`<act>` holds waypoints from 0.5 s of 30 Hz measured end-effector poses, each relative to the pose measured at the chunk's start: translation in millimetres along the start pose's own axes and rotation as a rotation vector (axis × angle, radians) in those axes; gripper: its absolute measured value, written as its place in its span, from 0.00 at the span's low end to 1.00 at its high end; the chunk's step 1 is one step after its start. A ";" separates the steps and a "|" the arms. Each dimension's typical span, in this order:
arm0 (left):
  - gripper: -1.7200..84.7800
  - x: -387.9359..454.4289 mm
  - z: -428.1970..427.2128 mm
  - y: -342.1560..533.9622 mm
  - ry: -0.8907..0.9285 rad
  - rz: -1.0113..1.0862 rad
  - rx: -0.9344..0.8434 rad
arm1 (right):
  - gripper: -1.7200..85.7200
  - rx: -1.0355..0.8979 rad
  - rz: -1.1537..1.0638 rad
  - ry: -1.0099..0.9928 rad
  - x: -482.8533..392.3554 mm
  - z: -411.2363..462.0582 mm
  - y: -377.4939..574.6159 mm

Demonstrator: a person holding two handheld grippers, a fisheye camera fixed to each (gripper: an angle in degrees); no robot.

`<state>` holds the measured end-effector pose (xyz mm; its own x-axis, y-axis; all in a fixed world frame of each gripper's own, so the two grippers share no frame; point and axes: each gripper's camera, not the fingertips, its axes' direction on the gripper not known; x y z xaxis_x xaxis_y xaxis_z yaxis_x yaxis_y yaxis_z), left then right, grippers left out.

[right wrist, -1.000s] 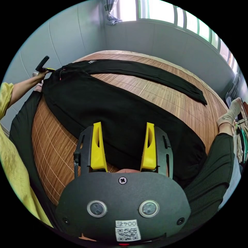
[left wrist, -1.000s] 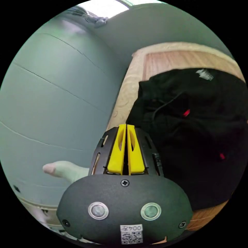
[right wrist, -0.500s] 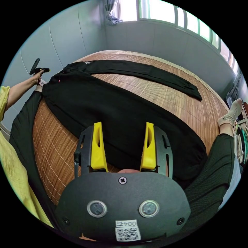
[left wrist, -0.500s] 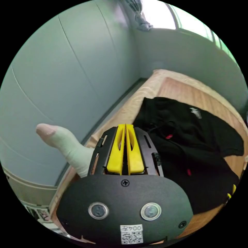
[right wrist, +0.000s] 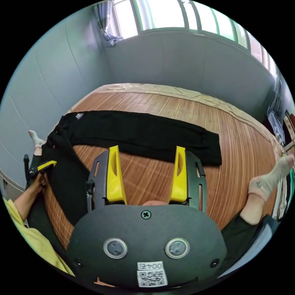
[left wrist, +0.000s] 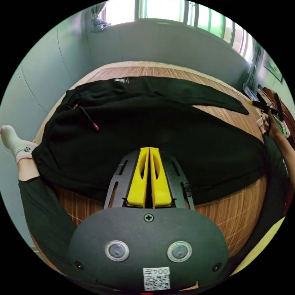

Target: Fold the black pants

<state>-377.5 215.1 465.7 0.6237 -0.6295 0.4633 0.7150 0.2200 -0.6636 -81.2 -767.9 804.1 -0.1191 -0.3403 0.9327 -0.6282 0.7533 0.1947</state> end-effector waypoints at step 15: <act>0.02 46.0 -14.2 39.1 -0.011 0.009 -0.013 | 0.30 -0.243 0.009 0.102 46.7 67.8 -41.2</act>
<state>-325.3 184.1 452.7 0.6337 -0.6196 0.4632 0.7050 0.2160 -0.6755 -113.1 -852.9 819.1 -0.0381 -0.2836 0.9582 -0.4231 0.8732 0.2417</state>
